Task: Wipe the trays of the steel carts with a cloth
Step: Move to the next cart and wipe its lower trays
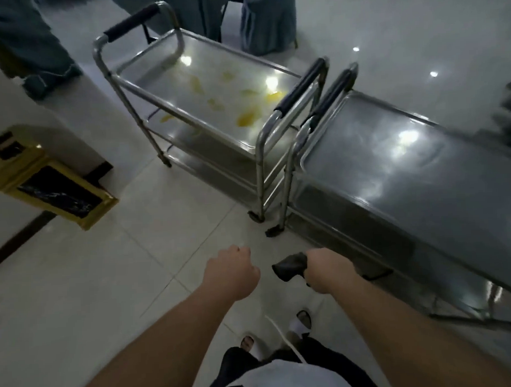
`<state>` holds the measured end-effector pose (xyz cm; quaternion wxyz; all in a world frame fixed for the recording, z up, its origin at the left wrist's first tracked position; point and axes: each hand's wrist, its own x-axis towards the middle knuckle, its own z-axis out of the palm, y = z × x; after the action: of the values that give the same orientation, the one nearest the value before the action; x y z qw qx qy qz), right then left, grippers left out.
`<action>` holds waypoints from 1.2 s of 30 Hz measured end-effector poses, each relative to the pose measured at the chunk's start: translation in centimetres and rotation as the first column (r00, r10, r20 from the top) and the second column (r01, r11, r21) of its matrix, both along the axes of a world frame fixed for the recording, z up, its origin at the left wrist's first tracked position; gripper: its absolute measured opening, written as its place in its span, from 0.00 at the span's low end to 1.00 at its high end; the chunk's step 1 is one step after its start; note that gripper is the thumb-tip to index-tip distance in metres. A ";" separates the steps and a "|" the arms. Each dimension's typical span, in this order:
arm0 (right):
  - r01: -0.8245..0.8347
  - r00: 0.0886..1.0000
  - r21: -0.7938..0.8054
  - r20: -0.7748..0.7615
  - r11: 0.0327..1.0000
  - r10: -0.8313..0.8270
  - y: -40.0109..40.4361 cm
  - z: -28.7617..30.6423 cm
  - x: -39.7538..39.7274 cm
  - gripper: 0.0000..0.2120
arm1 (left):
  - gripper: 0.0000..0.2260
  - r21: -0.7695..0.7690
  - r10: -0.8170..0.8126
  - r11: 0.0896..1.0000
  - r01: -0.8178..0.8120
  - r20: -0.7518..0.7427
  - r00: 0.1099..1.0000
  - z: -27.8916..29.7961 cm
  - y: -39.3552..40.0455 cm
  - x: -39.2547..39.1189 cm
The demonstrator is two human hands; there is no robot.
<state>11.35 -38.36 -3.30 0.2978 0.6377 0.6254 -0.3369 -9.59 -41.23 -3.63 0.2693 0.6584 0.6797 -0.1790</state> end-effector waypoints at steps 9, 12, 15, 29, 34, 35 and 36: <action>0.386 0.922 -0.116 0.024 0.915 -0.386 2.7 -4.0 3.6 0.17 | 0.22 -0.103 -0.155 0.982 0.158 0.041 0.987 -4.3 6.2 1.5; 0.472 0.881 -0.157 0.041 0.868 -0.472 2.8 -5.5 3.5 0.16 | 0.22 -0.166 -0.229 0.958 0.233 0.040 0.973 -6.9 8.6 1.3; 0.574 0.818 -0.113 0.027 0.811 -0.575 3.0 -7.0 2.6 0.14 | 0.22 -0.192 -0.331 0.922 0.336 0.059 0.942 -9.1 11.0 1.0; 0.673 0.737 -0.014 -0.069 0.739 -0.672 0.6 -16.0 1.7 0.09 | 0.21 -0.221 -0.531 0.825 0.520 0.010 0.847 -16.8 16.3 3.5; 0.547 0.835 0.036 -0.094 0.837 -0.542 0.2 -21.0 5.3 0.07 | 0.21 -0.200 -0.413 0.891 0.408 0.018 0.911 -21.8 15.2 6.7; 0.541 0.839 0.036 -0.097 0.840 -0.536 0.2 -22.0 6.2 0.07 | 0.21 -0.210 -0.396 0.897 0.390 0.014 0.918 -23.0 14.9 7.4; 0.533 0.844 0.042 -0.100 0.845 -0.527 0.3 -22.9 7.1 0.08 | 0.21 -0.218 -0.384 0.900 0.376 0.009 0.923 -24.3 14.5 8.0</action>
<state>18.48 -38.03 -26.25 0.1445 0.7804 0.4482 -0.4114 -1.60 -26.74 -27.94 0.2875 0.7419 0.5192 -0.3120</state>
